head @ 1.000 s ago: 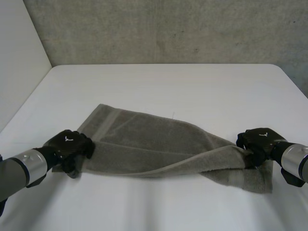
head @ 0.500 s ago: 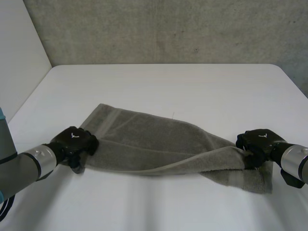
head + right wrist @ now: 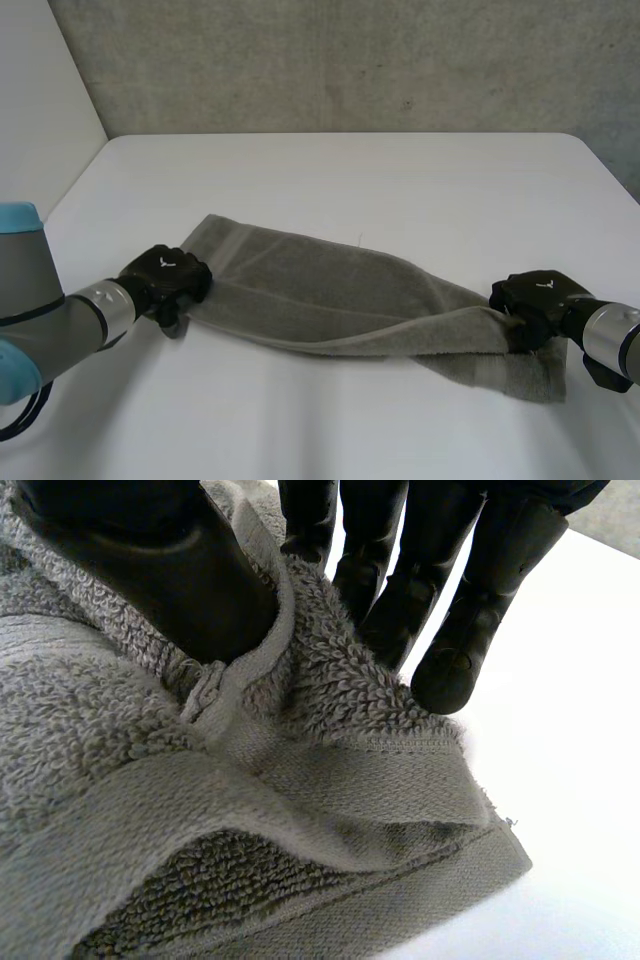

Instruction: Fold the towel.

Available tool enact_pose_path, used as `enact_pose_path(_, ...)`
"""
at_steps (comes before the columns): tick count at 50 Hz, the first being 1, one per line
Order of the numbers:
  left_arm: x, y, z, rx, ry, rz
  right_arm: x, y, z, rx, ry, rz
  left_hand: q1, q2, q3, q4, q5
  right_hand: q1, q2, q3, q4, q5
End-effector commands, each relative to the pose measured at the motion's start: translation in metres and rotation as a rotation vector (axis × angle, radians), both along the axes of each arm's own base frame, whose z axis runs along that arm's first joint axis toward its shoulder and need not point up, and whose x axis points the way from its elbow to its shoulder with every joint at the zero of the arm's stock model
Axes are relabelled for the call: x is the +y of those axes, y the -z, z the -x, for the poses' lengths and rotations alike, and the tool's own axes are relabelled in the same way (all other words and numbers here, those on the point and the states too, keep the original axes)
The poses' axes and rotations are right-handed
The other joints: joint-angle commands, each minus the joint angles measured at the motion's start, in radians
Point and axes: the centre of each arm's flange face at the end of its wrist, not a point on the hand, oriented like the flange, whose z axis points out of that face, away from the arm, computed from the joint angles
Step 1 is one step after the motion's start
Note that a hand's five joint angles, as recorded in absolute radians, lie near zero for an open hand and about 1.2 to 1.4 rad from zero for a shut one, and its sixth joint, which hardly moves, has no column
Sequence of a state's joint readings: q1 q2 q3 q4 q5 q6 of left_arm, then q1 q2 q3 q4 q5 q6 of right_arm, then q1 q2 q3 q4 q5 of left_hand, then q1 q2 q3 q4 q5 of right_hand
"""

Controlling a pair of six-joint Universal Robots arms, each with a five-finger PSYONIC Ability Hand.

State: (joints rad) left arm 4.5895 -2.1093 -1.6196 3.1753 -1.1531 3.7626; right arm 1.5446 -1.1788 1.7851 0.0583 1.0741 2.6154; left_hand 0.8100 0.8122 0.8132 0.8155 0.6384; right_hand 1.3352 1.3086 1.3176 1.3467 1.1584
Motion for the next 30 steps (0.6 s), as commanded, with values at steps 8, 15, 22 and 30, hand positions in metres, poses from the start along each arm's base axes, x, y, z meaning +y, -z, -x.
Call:
enact_pose_path(8,-0.006,-0.002,0.003,0.01,-0.003,0.013,0.0,0.001,0.0,0.01,-0.007,0.001,0.475,0.473,0.472,0.47,0.472,0.061,0.088,0.079,0.05,0.063)
enact_pose_path(15,-0.008,-0.012,0.003,0.036,-0.02,0.02,0.0,0.001,0.0,0.01,-0.007,0.003,0.586,0.584,0.583,0.581,0.583,0.061,0.088,0.079,0.05,0.063)
enact_pose_path(22,-0.007,-0.02,-0.001,0.041,-0.03,0.032,0.0,0.001,0.0,0.01,-0.007,0.001,0.586,0.584,0.583,0.581,0.583,0.061,0.088,0.079,0.05,0.063)
enact_pose_path(30,0.0,-0.028,-0.01,0.047,-0.033,0.035,0.001,-0.004,0.001,0.014,-0.003,-0.001,0.586,0.584,0.583,0.581,0.583,0.061,0.088,0.079,0.05,0.063)
